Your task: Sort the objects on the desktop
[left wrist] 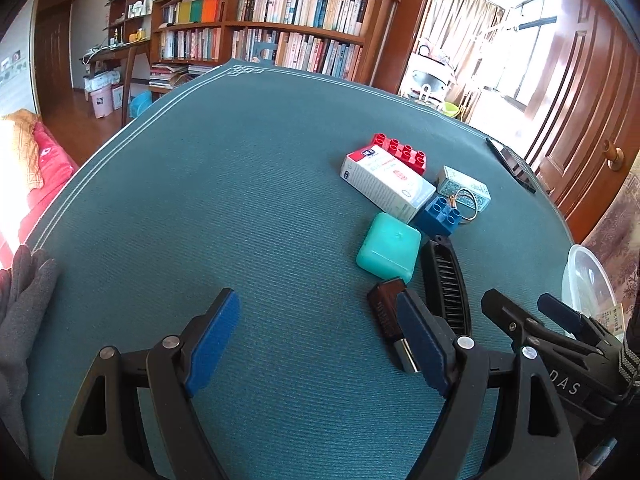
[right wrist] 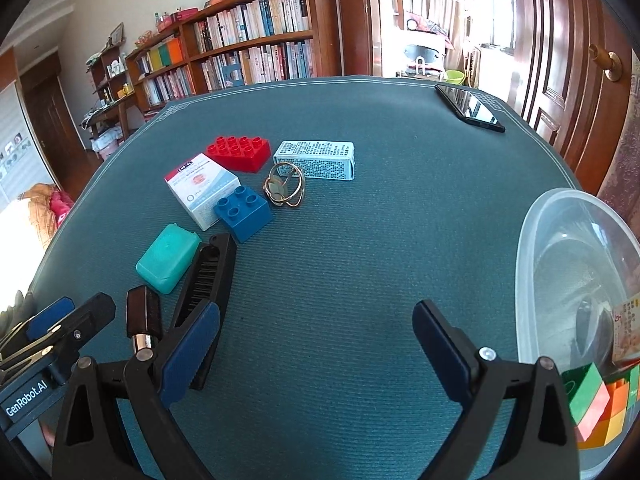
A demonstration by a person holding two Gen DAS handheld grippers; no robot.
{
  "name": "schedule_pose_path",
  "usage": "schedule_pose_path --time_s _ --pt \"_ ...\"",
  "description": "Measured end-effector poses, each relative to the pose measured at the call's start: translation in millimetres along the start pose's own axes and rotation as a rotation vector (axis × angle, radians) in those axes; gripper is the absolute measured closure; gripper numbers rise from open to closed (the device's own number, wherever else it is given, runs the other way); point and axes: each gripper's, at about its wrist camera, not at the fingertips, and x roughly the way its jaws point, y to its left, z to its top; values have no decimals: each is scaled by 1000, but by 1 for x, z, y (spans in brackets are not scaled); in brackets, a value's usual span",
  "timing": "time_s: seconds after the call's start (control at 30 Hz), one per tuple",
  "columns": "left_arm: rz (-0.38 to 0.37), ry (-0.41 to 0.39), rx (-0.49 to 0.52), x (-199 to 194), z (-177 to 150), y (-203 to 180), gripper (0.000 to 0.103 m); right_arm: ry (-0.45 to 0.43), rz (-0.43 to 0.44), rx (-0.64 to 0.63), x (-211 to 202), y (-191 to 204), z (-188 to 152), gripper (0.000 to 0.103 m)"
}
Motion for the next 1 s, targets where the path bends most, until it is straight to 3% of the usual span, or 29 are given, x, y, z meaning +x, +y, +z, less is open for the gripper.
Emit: schedule_pose_path --time_s 0.1,0.47,1.0 --pt "-28 24 23 7 -1 -10 20 -3 -14 17 0 -5 0 4" --pt "-13 33 85 15 2 -18 20 -13 -20 40 -1 -12 0 4" --pt "44 53 190 9 2 6 19 -17 -7 48 0 -14 -1 4"
